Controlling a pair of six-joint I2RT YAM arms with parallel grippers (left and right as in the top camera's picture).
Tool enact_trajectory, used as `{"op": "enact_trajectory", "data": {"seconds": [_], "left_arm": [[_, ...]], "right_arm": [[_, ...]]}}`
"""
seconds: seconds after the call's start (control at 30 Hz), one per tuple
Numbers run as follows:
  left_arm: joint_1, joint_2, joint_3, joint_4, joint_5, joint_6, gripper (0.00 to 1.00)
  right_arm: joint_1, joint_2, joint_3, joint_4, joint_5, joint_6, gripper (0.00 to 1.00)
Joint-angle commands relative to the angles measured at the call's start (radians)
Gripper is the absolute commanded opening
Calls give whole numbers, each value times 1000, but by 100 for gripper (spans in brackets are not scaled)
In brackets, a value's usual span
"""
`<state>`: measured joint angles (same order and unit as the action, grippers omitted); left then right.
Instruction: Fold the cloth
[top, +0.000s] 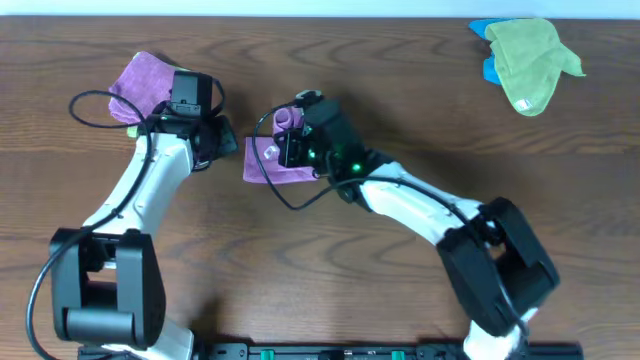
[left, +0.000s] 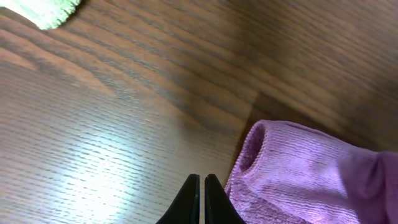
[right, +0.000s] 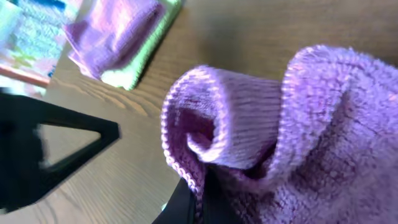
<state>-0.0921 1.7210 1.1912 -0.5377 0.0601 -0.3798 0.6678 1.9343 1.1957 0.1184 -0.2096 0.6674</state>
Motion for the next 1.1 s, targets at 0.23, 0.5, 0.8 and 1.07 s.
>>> {"op": "enact_trajectory", "data": {"seconds": [0.23,0.5,0.8,1.07], "left_arm": [[29,-29,18,-30,-71,29,6],[87,-29,18,-35,-67,29,6],[94,-35,18,-46,-66,29,6],[94,-35,18,-51,-67,29,6]], "right_arm": [[50,125,131,-41,-57,-26,1],[80,130,132,-44,-40,-42,1],[84,163,133,-29,-24,-44,1],[84,193,166,-18,-24,-58,1]]}}
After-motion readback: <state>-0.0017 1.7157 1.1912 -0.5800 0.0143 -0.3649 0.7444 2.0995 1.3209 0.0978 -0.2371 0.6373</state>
